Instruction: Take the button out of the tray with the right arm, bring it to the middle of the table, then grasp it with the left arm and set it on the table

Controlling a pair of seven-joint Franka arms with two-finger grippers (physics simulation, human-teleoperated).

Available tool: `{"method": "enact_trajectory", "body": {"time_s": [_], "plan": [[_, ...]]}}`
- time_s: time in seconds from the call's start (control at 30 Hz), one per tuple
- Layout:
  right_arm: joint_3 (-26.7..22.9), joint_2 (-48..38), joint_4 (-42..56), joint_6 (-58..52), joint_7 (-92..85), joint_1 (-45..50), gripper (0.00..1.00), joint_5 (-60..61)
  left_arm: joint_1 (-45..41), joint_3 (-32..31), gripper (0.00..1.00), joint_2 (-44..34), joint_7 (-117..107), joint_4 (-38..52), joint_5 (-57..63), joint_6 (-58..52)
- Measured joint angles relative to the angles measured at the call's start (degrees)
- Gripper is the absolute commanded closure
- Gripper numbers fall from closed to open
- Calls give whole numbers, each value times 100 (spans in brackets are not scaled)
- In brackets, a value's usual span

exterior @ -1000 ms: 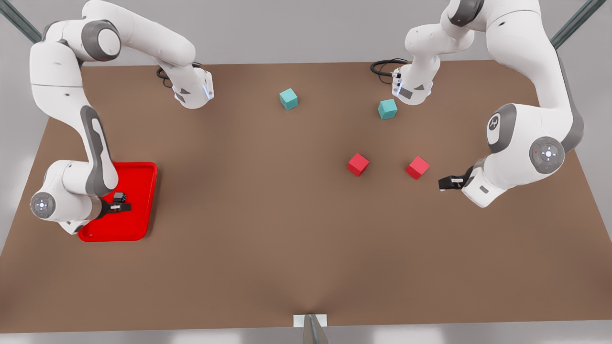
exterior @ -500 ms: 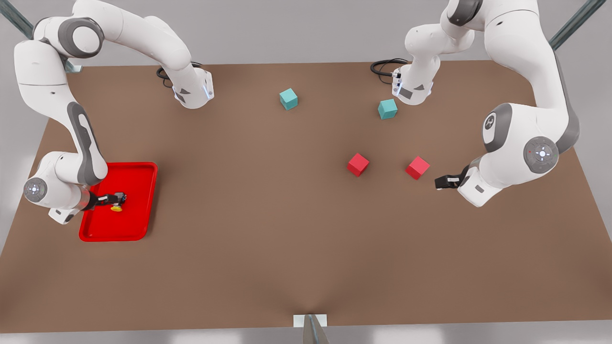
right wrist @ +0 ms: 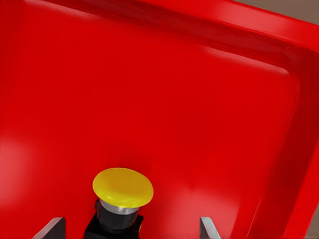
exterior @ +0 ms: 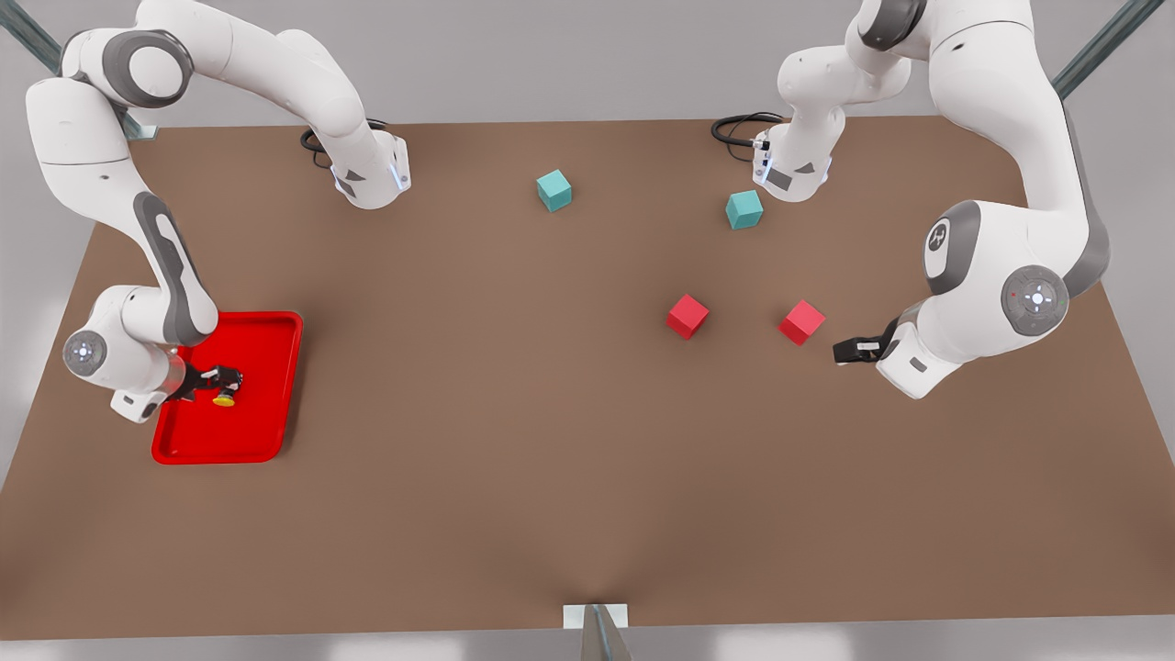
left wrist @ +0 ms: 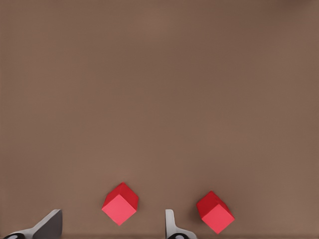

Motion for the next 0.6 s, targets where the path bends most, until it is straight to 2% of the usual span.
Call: {"method": "enact_trajectory", "body": {"time_s": [0.23,0.6], "plan": [[231,-20,-335,194,225,-307,0,-1,8,2,0,-5,-18,-10,3,-5],[238,5,-548,416,635,-373,0,-20,1,3,0,12,-34,-2,8,-28]]}}
